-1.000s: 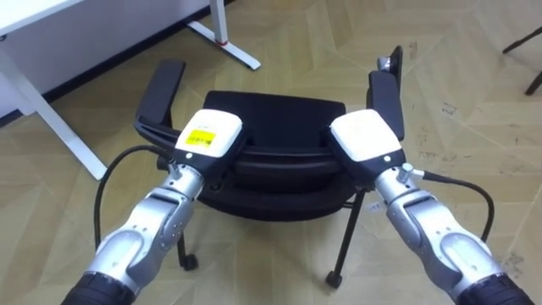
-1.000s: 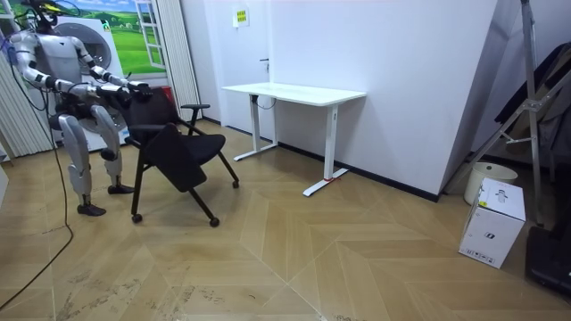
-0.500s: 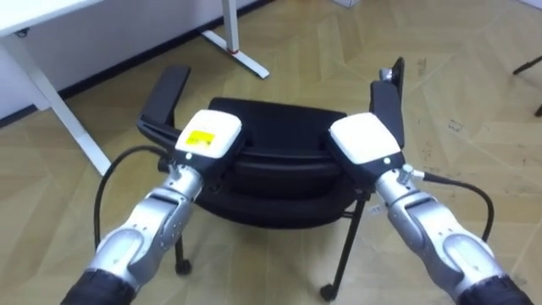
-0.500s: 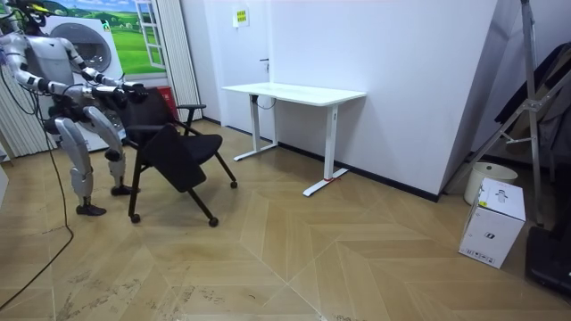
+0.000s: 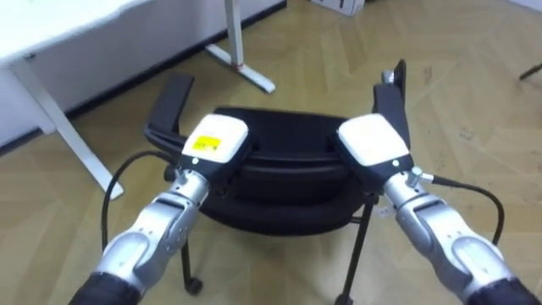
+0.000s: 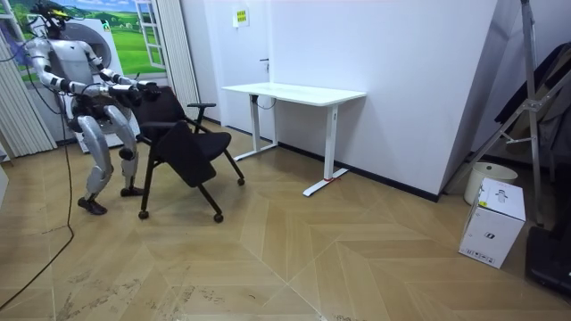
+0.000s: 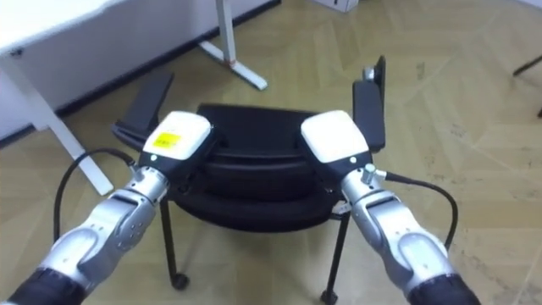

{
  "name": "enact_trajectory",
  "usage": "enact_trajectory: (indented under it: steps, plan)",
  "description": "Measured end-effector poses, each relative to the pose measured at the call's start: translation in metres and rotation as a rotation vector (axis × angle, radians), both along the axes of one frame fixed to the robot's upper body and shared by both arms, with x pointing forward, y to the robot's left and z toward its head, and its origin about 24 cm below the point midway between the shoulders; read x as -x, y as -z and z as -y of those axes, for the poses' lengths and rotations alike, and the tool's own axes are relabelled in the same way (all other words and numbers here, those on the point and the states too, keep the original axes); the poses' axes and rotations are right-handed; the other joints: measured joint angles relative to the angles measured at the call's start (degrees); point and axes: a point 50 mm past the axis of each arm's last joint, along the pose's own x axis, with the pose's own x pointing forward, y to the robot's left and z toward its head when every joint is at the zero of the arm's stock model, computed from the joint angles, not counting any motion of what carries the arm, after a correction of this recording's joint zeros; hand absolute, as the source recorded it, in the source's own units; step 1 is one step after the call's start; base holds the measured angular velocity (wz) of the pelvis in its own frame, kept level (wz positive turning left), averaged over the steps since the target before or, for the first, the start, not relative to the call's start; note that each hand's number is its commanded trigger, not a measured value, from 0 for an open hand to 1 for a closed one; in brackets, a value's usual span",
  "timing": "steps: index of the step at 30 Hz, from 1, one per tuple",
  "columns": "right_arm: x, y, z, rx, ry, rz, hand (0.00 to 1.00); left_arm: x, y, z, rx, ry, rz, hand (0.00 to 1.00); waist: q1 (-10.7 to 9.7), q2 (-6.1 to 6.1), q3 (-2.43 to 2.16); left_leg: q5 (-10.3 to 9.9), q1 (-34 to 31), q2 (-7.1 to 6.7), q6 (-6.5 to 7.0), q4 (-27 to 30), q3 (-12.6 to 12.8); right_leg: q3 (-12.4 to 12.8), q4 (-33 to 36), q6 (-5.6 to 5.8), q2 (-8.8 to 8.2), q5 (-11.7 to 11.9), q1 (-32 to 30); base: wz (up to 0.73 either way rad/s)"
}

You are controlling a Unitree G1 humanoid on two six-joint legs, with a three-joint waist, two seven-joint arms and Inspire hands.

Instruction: Push chair

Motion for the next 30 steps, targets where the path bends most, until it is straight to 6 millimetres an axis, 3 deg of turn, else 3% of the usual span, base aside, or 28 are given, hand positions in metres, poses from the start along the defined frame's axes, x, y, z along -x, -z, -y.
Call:
enact_trajectory:
  steps: [2,4,6,7,9,10,12,14,16,17,19,21,22,24,25,27,30]
  plan:
    - [0.002,0.001,-0.001,-0.01,-0.002,0.006,1.0,0.0,-0.001,-0.003,-0.005,0.009,0.009,1.0,0.15,0.5,0.23,-0.96,0.57,0.25,1.02,-0.18,-0.45,1.79,1.93,-0.01,1.11,0.71,-2.21,-0.05]
    - [0.002,0.0,-0.003,-0.018,-0.004,0.013,1.0,-0.002,-0.003,-0.006,-0.013,0.014,0.02,1.0,1.19,0.86,0.34,-1.11,0.96,0.41,1.28,-1.11,-0.67,3.09,1.47,-0.48,3.57,-1.33,-6.41,-0.18]
    - [0.002,0.001,-0.004,-0.02,-0.01,0.009,1.0,-0.003,-0.003,-0.008,-0.016,0.021,0.027,1.0,1.64,0.83,0.42,-1.46,1.75,0.41,1.4,-1.83,-1.67,2.5,-4.32,-0.92,7.1,-1.72,-11.67,0.06]
    - [0.002,0.001,-0.004,-0.021,-0.012,0.011,1.0,-0.003,-0.004,-0.008,-0.016,0.021,0.033,1.0,1.64,0.81,0.42,-1.65,1.85,0.39,1.33,-1.84,-1.93,2.2,-6.76,-1.24,7.88,-1.44,-12.84,0.28]
    - [0.003,0.001,-0.005,-0.023,-0.021,0.001,1.0,-0.002,-0.002,-0.01,-0.016,0.02,0.04,1.0,1.22,0.68,0.36,-2.93,3.06,0.12,0.91,-1.59,-3.81,1.89,-19.29,-1.85,11.34,2.16,-15.0,0.37]
    - [0.003,0.001,-0.005,-0.026,-0.024,-0.002,1.0,-0.002,-0.002,-0.01,-0.016,0.02,0.038,1.0,0.92,0.47,0.33,-3.34,3.58,-0.23,0.53,-1.64,-4.47,1.68,-22.23,-1.97,11.77,3.55,-15.1,0.58]
    - [0.003,0.001,-0.002,-0.026,-0.032,-0.011,1.0,0.0,0.0,-0.009,-0.011,0.019,0.032,1.0,-0.42,-0.2,0.09,-5.11,5.16,-1.67,-0.12,-1.11,-7.44,3.29,-27.85,-3.36,12.71,9.77,-14.49,0.68]
    - [0.002,-0.002,0.0,-0.027,-0.03,0.0,1.0,-0.001,-0.002,-0.008,-0.002,0.018,0.047,1.0,-0.24,-0.2,-0.07,-6.41,5.64,-1.51,-1.15,-0.48,-9.15,3.06,-27.19,-4.8,13.4,10.9,-13.51,0.51]
    - [0.001,-0.003,0.001,-0.029,-0.024,0.005,1.0,-0.002,-0.003,-0.007,0.003,0.019,0.058,1.0,0.03,-0.15,-0.12,-7.21,6.61,-0.71,-2.15,-0.19,-10.68,1.04,-26.52,-7.01,13.49,11.27,-12.32,0.47]
    - [0.001,-0.003,0.001,-0.029,-0.022,0.004,1.0,-0.002,-0.003,-0.006,0.003,0.018,0.058,1.0,0.1,0.26,-0.33,-8.26,7.36,0.15,-2.8,0.12,-11.96,-0.39,-25.97,-8.5,13.95,10.4,-11.47,0.36]
    - [-0.001,-0.004,-0.001,-0.028,-0.025,0.002,1.0,-0.002,-0.003,-0.008,-0.001,0.016,0.061,1.0,0.46,0.68,-0.7,-9.64,8.19,1.67,-3.88,0.6,-13.4,-2.17,-25.1,-9.49,14.94,8.04,-10.52,0.35]
    - [-0.003,-0.004,-0.003,-0.023,-0.029,-0.014,1.0,-0.003,-0.004,-0.009,-0.008,0.007,0.058,1.0,1.59,0.53,-0.62,-10.18,7.9,3.12,-5.15,6.77,-12.95,-3.67,-22.55,-11.0,15.55,4.58,-8.95,0.29]
    - [-0.003,-0.003,-0.004,-0.023,-0.029,-0.021,1.0,-0.003,-0.003,-0.009,-0.01,0.006,0.05,1.0,2.1,0.52,-0.61,-9.88,7.35,3.65,-5.82,9.63,-12.36,-3.82,-21.96,-11.26,15.75,3.95,-8.26,0.16]
    - [-0.001,0.0,-0.004,-0.022,-0.036,-0.043,1.0,0.0,0.001,-0.009,-0.01,0.003,0.03,1.0,3.3,0.51,-0.48,-6.67,4.17,5.88,-9.65,21.57,-10.71,-5.92,-19.98,-12.79,16.04,0.63,-5.29,0.16]
    - [-0.001,0.001,-0.004,-0.024,-0.036,-0.046,1.0,0.001,0.001,-0.01,-0.009,0.002,0.029,1.0,3.42,0.48,-0.48,-5.41,3.26,6.65,-9.79,24.04,-9.91,-6.42,-19.65,-13.01,16.13,-0.14,-4.7,0.35]
    - [-0.002,0.0,-0.005,-0.03,-0.035,-0.043,1.0,0.001,0.001,-0.01,-0.006,-0.001,0.035,1.0,4.05,-0.25,-0.1,-0.37,0.48,9.39,-9.56,30.26,-6.86,-7.63,-19.22,-13.65,16.4,-2.39,-2.92,0.37]
    - [-0.004,-0.004,-0.005,-0.034,-0.034,-0.021,1.0,0.0,-0.002,-0.011,0.004,-0.008,0.063,1.0,4.86,-0.54,0.0,-0.03,-2.55,10.55,-9.76,30.98,-6.54,-8.96,-20.0,-14.48,16.1,-3.28,-2.05,0.24]
